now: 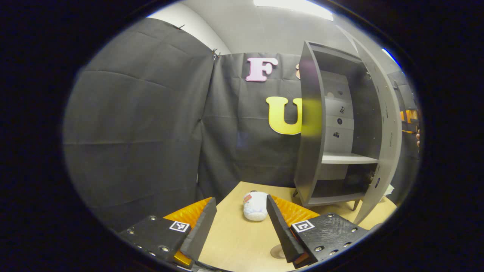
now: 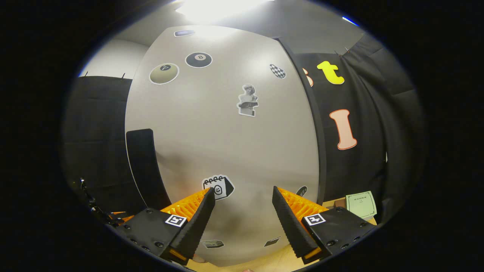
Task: Open the cabinet door with the right hand, grasp the bottle in the cabinet with the left hand and place it on the coaster, then close the cabinet door with the right hand.
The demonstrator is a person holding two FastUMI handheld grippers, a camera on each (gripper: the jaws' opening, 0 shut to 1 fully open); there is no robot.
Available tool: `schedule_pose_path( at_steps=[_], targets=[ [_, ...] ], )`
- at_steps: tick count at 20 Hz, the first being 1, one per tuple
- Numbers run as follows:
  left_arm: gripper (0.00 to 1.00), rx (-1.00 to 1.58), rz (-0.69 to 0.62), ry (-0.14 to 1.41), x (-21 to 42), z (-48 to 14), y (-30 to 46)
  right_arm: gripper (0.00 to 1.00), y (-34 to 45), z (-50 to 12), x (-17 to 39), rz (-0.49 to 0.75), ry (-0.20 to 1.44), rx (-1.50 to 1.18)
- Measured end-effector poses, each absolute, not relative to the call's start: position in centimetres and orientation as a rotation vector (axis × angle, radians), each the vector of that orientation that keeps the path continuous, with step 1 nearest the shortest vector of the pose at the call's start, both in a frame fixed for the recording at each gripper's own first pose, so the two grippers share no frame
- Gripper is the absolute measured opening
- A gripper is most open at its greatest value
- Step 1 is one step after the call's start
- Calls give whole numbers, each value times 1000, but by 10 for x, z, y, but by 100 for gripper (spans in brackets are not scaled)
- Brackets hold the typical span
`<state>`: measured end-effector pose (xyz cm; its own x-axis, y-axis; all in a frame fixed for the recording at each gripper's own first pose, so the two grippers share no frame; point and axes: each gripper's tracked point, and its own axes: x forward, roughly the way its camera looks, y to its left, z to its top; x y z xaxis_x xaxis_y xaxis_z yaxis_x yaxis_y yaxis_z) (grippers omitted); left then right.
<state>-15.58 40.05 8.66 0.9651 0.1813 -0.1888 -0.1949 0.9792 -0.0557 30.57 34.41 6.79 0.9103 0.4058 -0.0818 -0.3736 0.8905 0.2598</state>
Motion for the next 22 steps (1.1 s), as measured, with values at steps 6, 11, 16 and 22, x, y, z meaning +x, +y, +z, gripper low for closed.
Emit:
schedule_pose_path(
  at_steps=[6, 11, 16, 22],
  targets=[
    [80, -68, 252, 183, -176, 91, 426, 97, 382, 57, 347, 419, 160, 289],
    [80, -74, 282, 192, -183, 87, 435, 97, 398, 49, 379, 424, 181, 362],
    [80, -65, 274, 189, -182, 91, 429, 93, 408, 44, 399, 343, 160, 313],
    [81, -69, 215, 175, -169, 102, 400, 97, 396, 52, 399, 314, 149, 343]
  ],
)
